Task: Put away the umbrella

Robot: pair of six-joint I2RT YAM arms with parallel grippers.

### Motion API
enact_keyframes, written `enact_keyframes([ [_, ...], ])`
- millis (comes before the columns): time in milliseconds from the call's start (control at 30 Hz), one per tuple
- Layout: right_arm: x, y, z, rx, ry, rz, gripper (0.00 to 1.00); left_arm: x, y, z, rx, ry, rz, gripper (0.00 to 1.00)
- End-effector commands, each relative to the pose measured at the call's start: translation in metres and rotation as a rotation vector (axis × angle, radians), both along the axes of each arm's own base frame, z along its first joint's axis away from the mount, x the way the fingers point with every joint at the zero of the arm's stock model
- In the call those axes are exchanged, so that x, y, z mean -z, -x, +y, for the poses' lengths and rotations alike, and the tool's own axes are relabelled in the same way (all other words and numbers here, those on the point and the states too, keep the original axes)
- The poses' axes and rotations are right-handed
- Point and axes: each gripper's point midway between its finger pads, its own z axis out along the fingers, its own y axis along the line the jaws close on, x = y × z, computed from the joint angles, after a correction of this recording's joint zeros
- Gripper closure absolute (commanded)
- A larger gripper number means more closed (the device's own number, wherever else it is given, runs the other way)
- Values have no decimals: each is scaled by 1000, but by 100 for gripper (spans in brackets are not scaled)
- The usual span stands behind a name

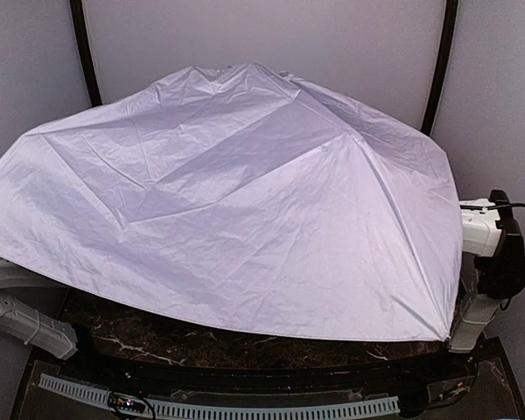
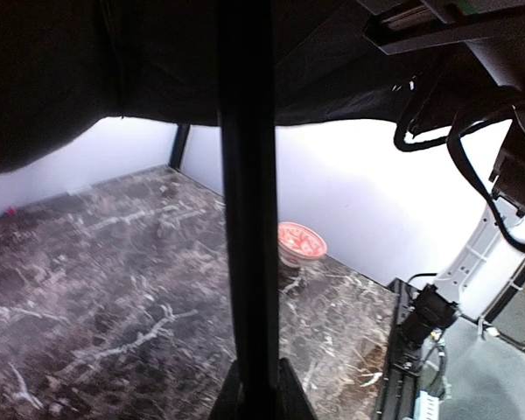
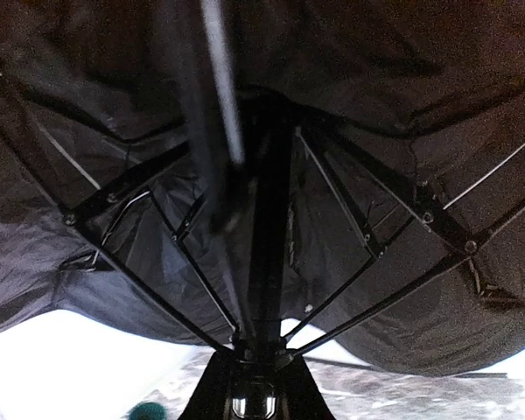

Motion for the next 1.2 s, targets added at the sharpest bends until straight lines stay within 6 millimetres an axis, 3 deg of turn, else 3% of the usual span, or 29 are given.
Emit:
enact_keyframes([
  [0,42,24,33,-262,136,139,94,-114,13,21,-40,191,-357,100],
  [100,68,35,39,-346,150,222,94,-134,16,27,-56,233,-413,100],
  [233,99,36,39,-348,162,292,94,-152,21,30,-47,275,-450,100],
  [533,138,36,34,-328,210,401,93,-151,22,27,-41,253,-487,100],
  [667,158,41,32,-348,229,449,93,-158,21,37,-95,250,-541,100],
  [1167,247,38,36,-293,394,614,90,-182,36,31,-4,392,-568,100],
])
